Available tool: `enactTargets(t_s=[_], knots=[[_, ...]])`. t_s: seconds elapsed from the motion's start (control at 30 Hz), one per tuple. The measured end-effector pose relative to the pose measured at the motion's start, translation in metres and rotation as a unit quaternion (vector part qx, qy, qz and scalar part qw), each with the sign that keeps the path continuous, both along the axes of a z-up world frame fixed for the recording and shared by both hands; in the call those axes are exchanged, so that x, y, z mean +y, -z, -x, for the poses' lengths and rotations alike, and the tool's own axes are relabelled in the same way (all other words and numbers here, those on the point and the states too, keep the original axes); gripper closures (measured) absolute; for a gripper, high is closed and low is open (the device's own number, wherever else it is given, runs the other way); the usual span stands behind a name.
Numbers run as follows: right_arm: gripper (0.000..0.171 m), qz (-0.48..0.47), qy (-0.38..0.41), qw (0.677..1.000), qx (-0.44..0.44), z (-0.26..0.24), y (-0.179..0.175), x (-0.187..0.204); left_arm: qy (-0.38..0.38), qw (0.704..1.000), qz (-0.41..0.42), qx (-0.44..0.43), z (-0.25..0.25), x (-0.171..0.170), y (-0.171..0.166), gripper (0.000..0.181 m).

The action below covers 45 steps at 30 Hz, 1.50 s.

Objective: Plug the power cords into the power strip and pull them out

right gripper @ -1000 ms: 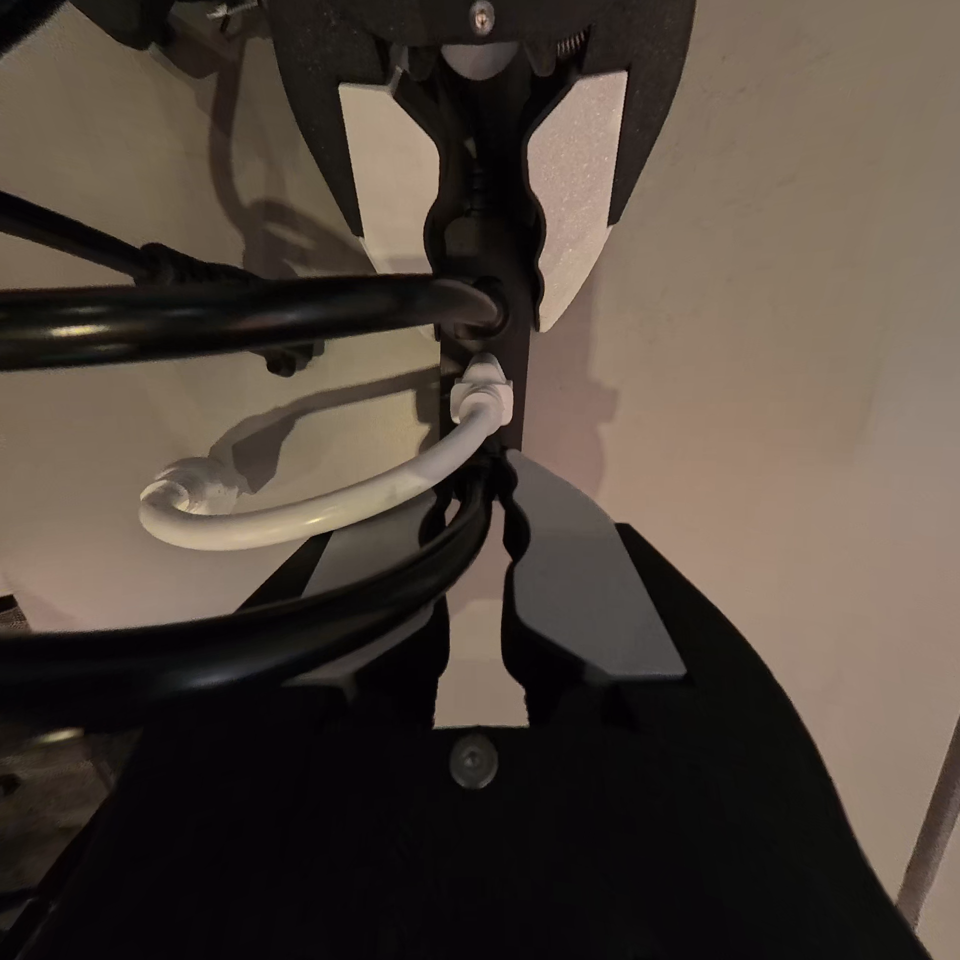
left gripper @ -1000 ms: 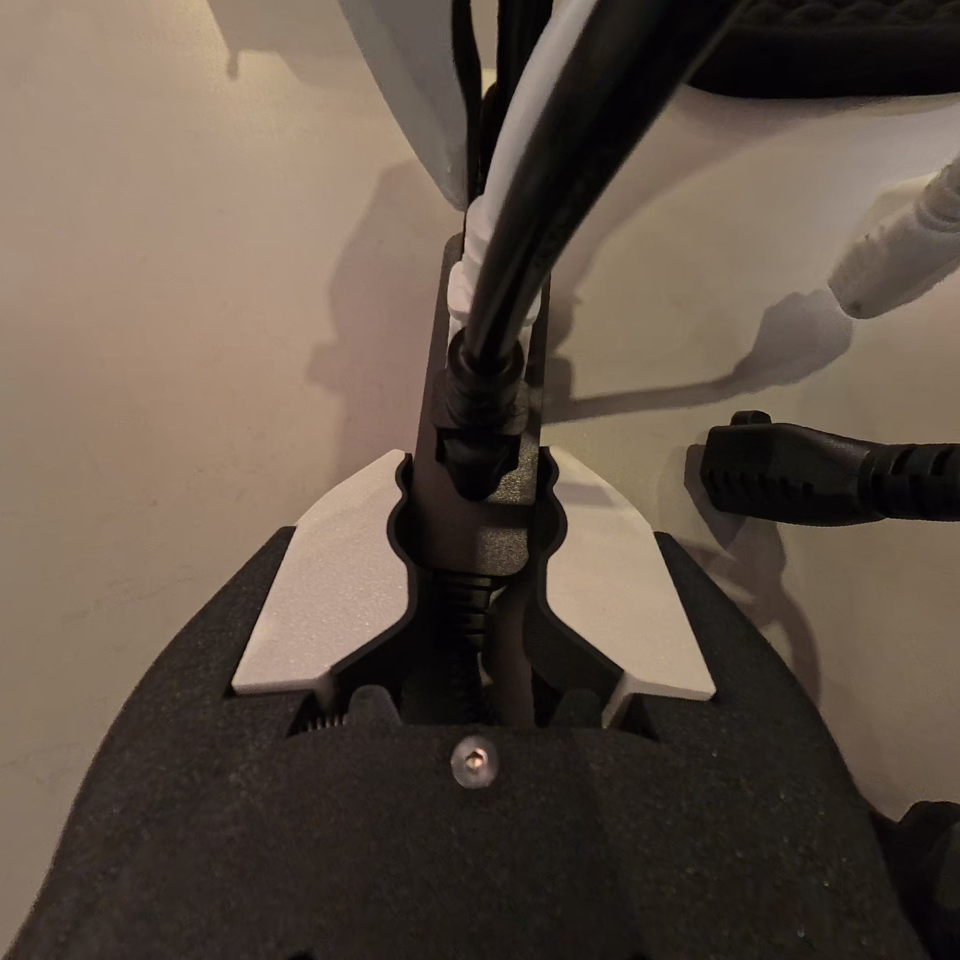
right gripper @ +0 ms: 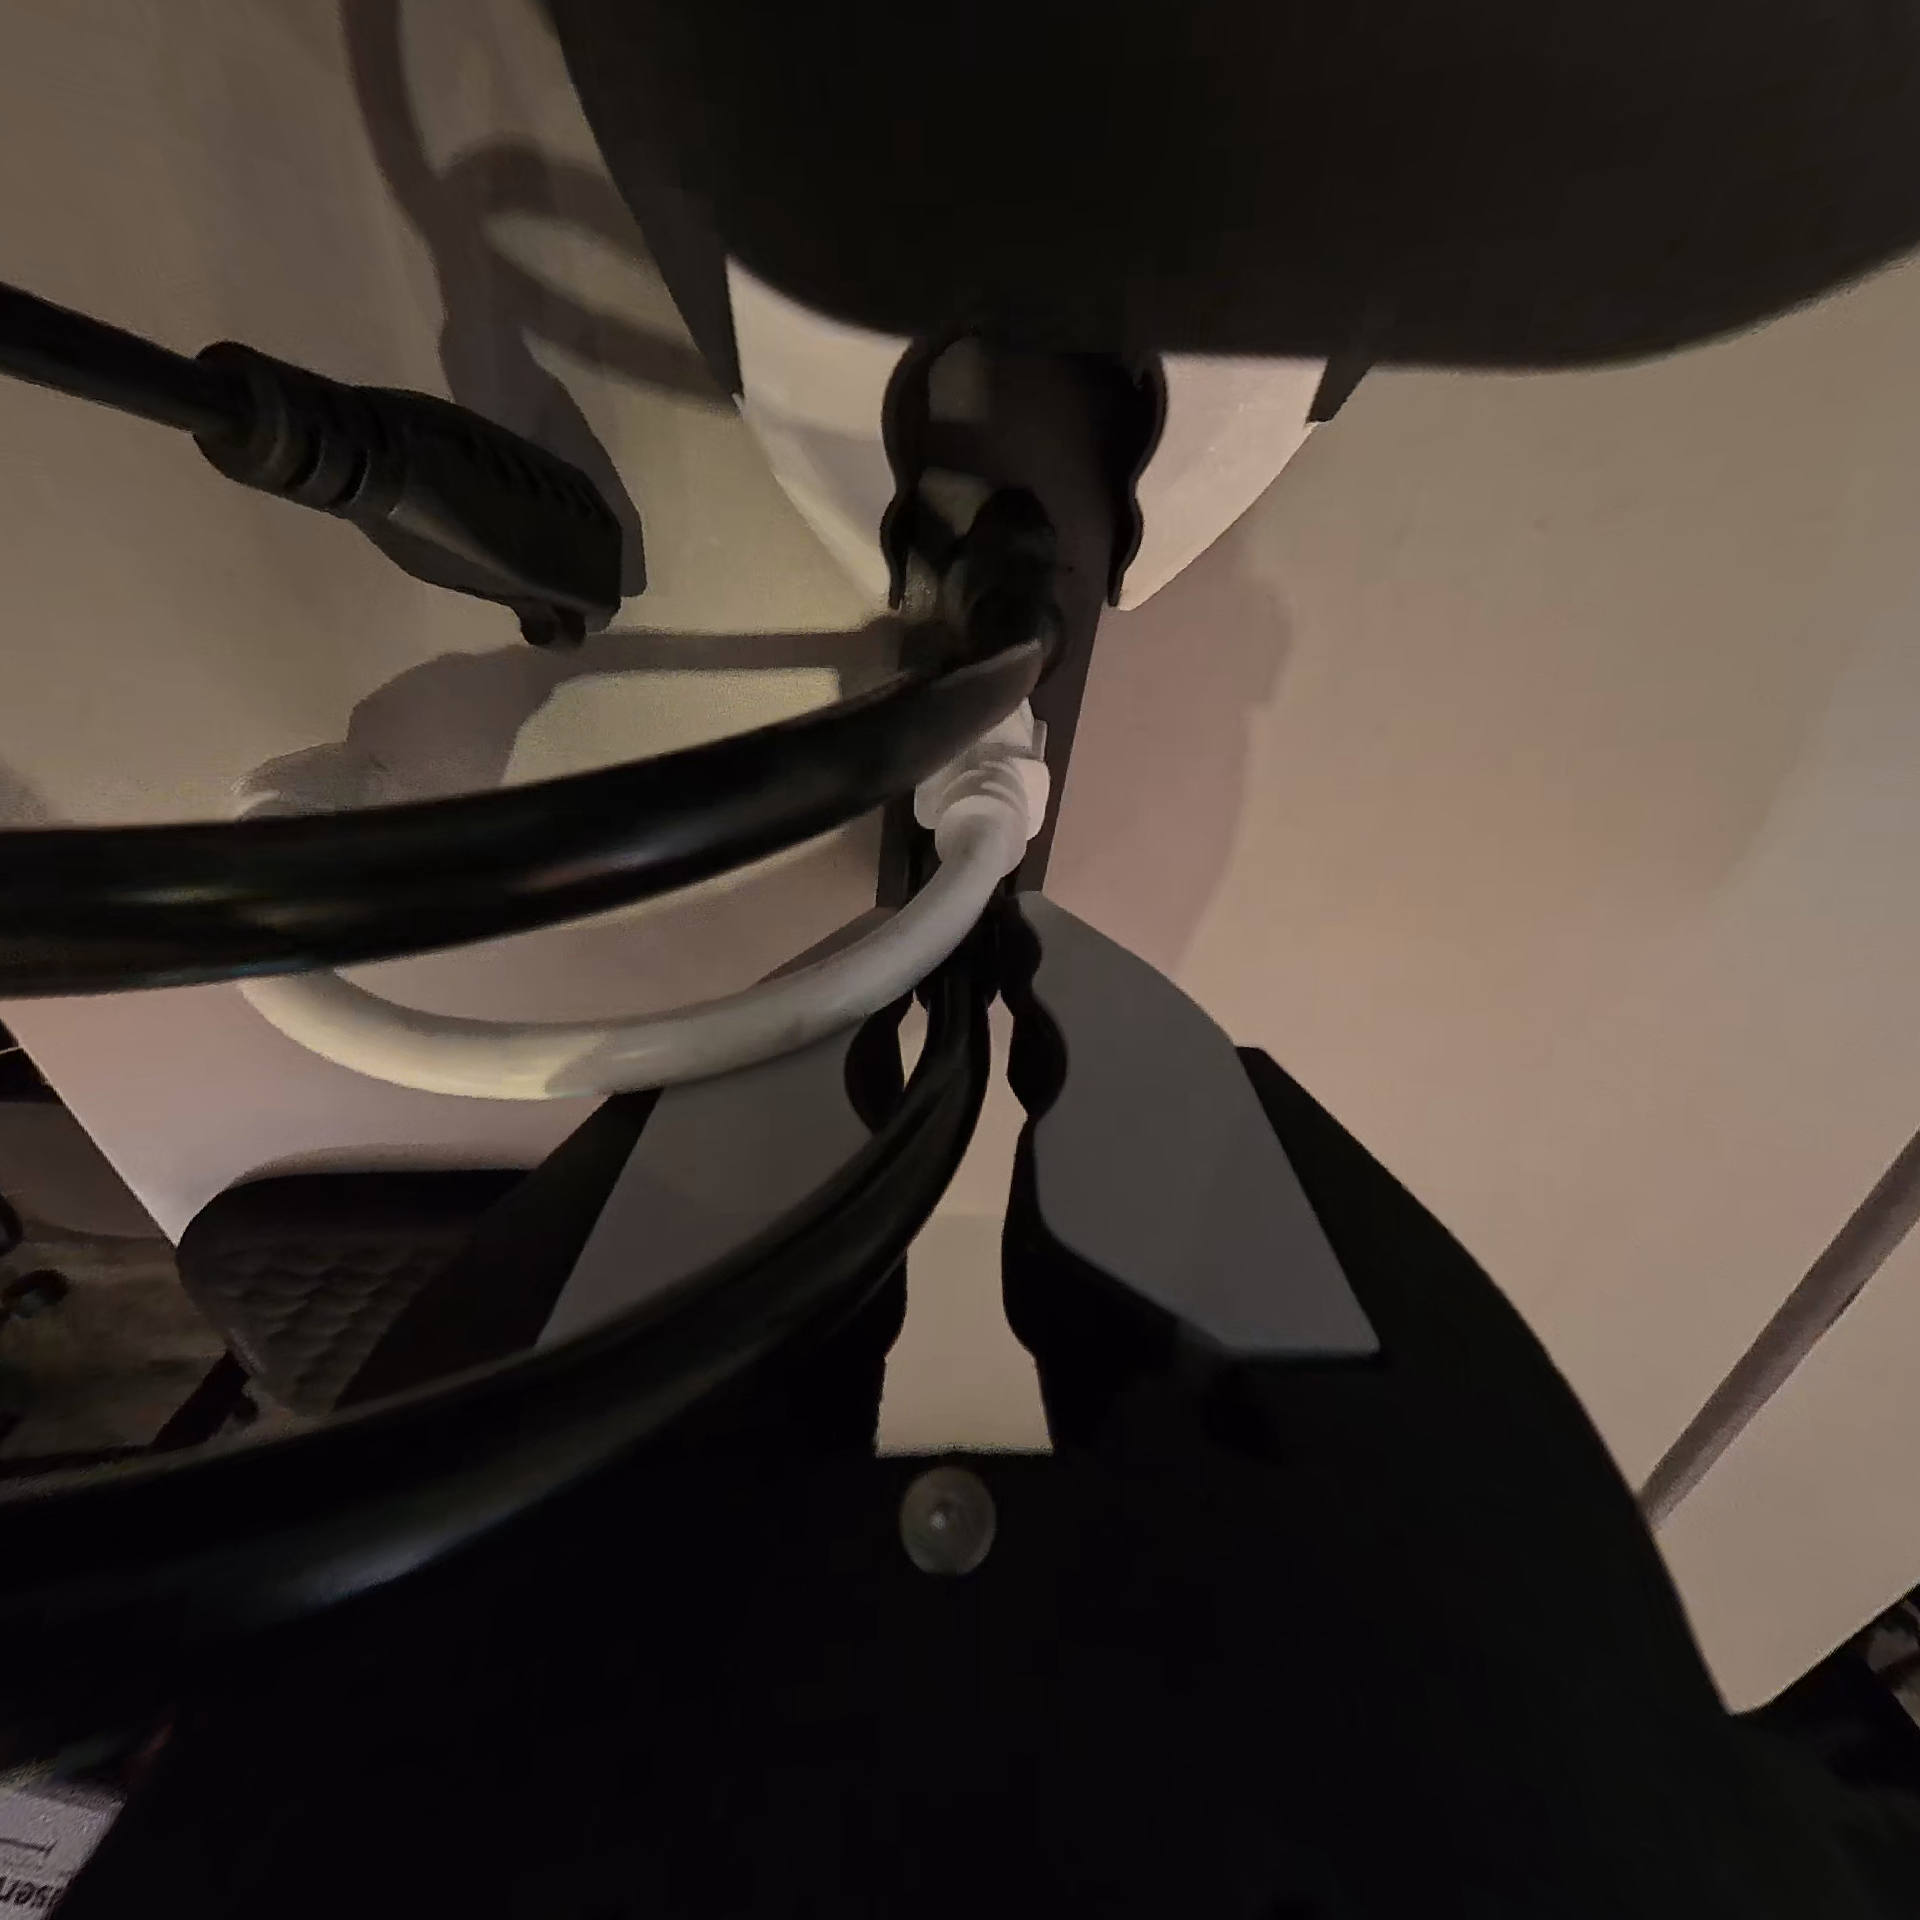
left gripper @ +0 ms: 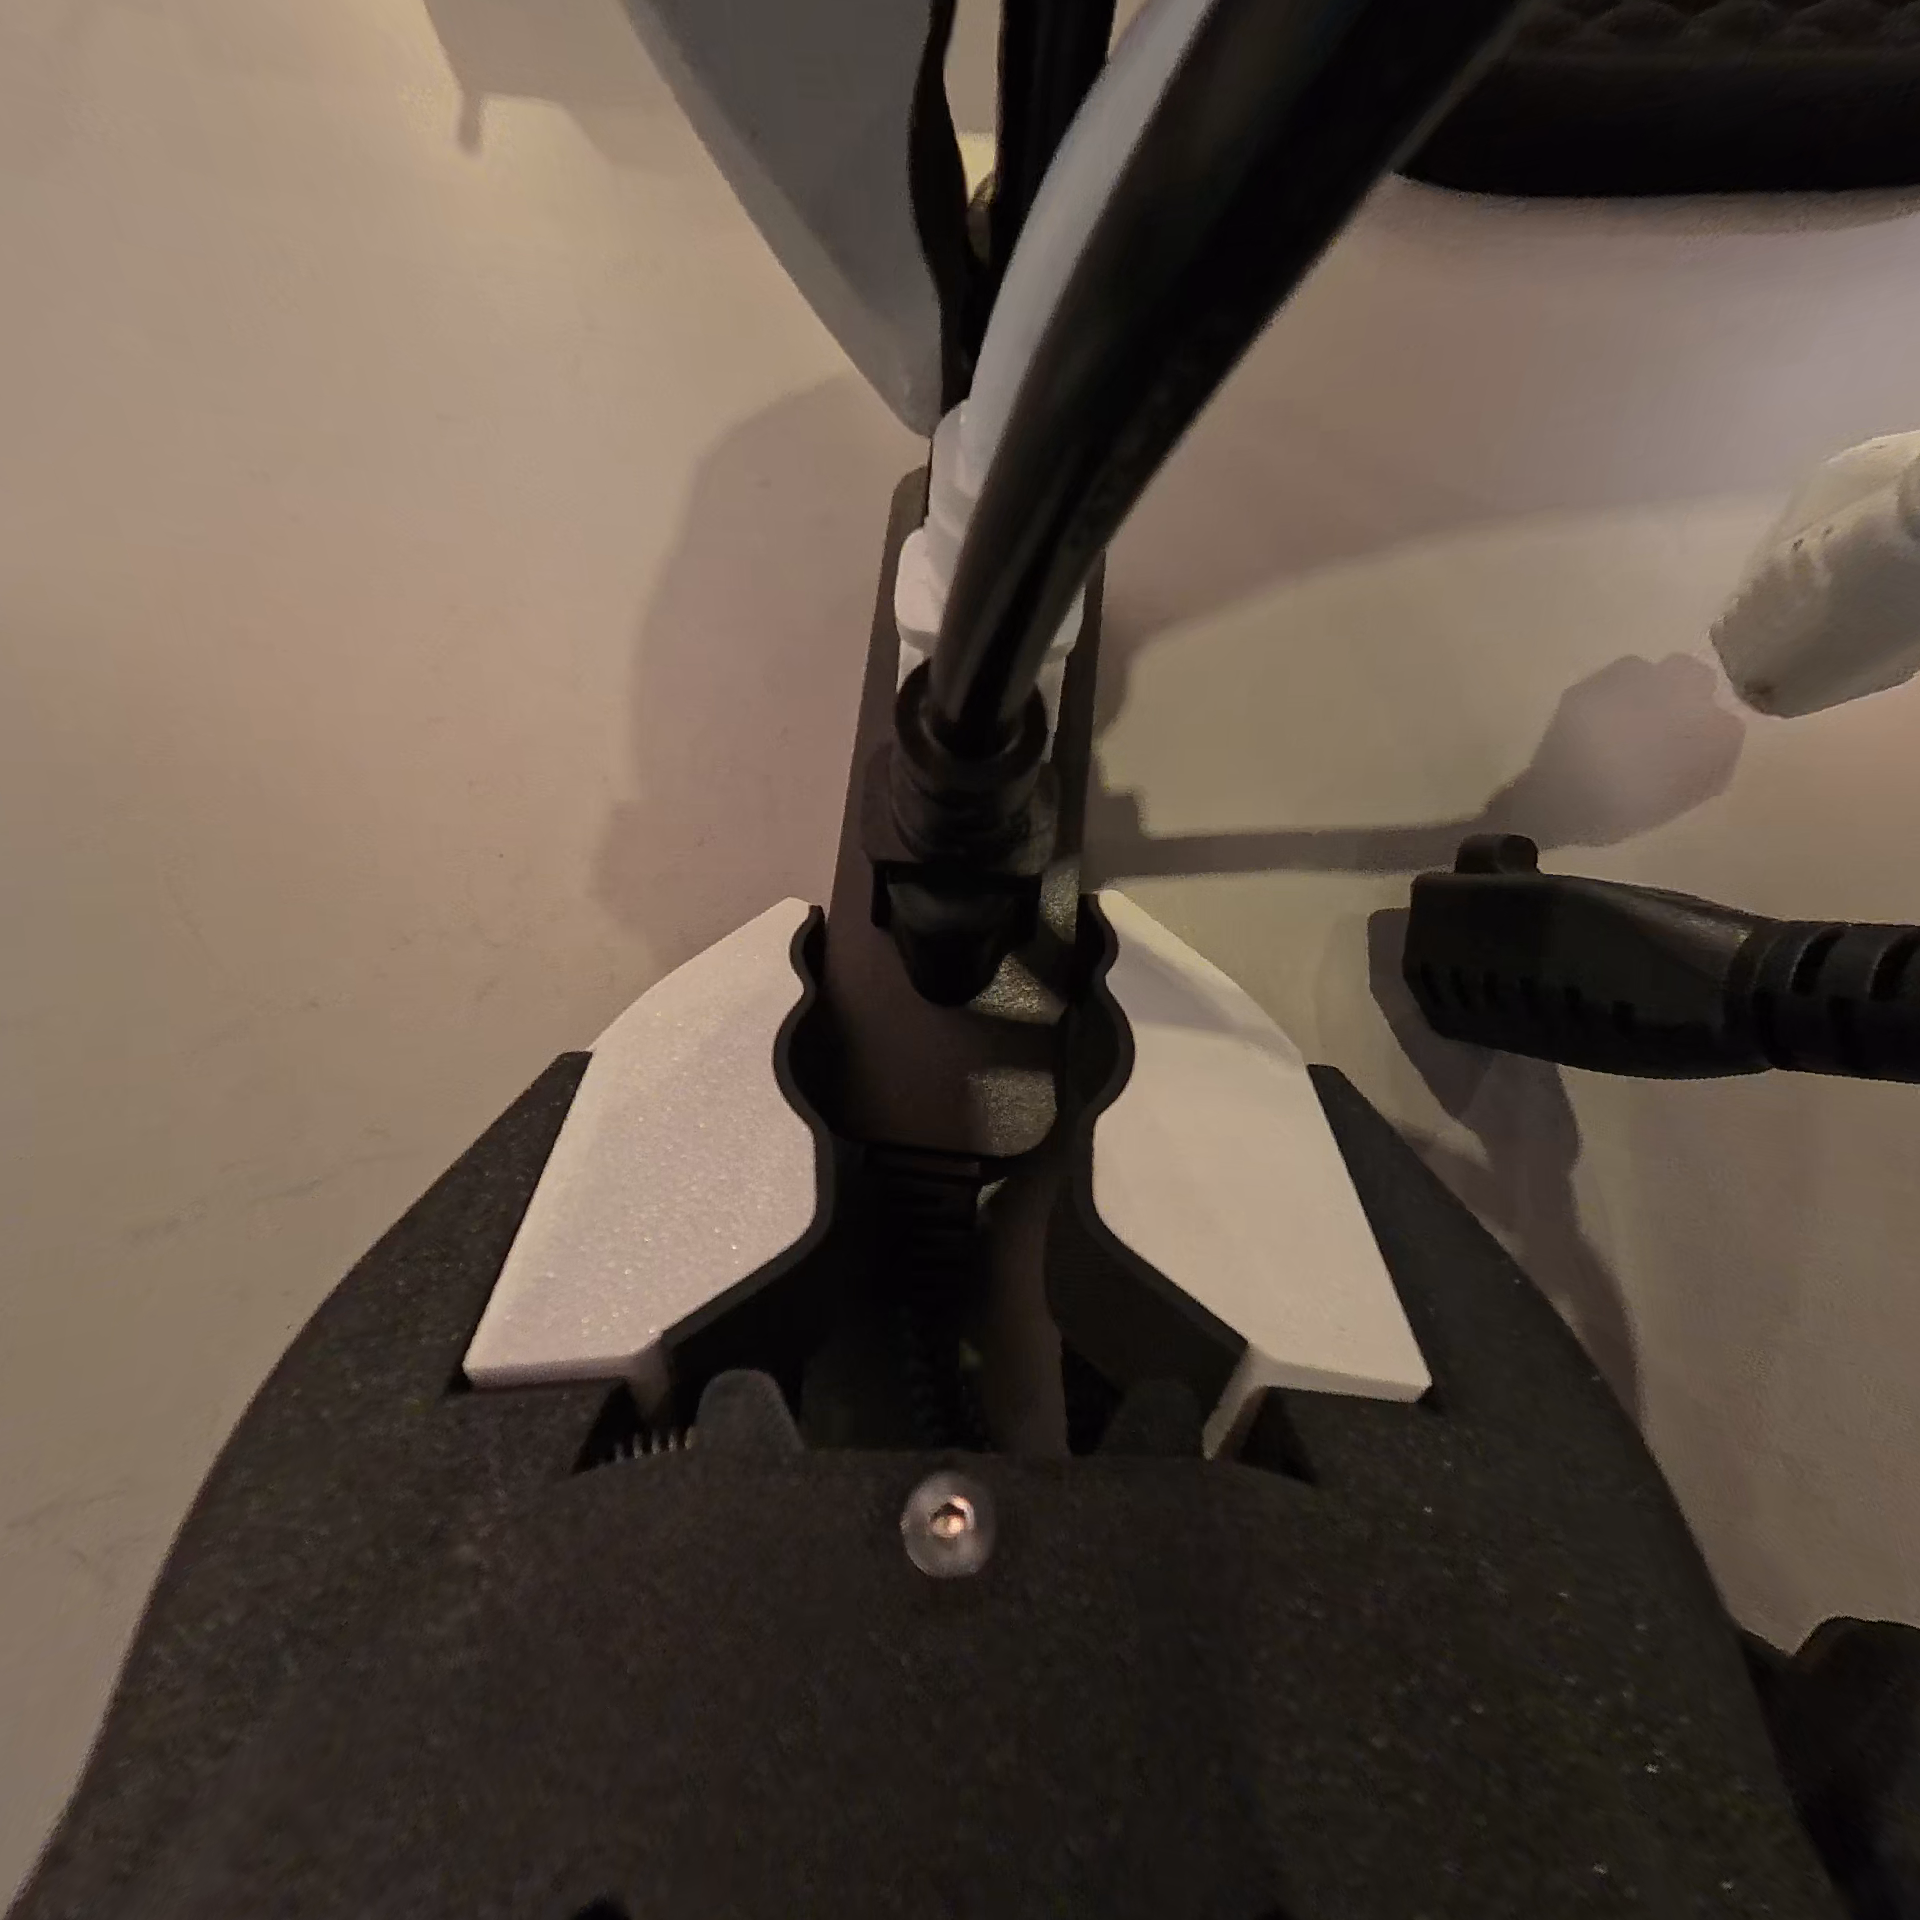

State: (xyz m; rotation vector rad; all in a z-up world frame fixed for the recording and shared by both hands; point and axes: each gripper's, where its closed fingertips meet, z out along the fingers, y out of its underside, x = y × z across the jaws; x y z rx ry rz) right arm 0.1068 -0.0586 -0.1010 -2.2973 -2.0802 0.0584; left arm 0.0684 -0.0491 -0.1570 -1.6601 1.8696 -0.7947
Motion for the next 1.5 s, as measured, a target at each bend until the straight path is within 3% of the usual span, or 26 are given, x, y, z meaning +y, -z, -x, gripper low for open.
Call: enactTargets(t_s=[0.67,0.9,1.07,1.23,1.5], knots=[[0.154,0.016,-0.045,0.999,-0.011,0.0024,0.0038,0.0002,-0.011,1.0,0.0,0.003,-0.0016,0.0006,0.0007,0.136],[0.157,-0.02,-0.024,1.0,-0.005,0.003,0.0041,-0.0012,-0.007,1.0,0.0,0.004,-0.0025,0.0005,0.0008,0.136],[0.152,-0.03,0.023,0.998,0.052,0.0035,0.0034,-0.0011,-0.008,1.0,0.0,0.004,-0.0028,0.0006,0.0009,0.136],[0.154,-0.02,-0.052,0.997,-0.051,0.0023,0.004,-0.0017,-0.015,1.0,0.0,-0.001,-0.0022,0.0005,0.0002,0.135],[0.154,-0.021,0.014,0.99,0.14,0.0043,0.0003,0.0034,-0.027,1.0,-0.001,0.002,-0.0004,0.0025,0.0004,0.136]])
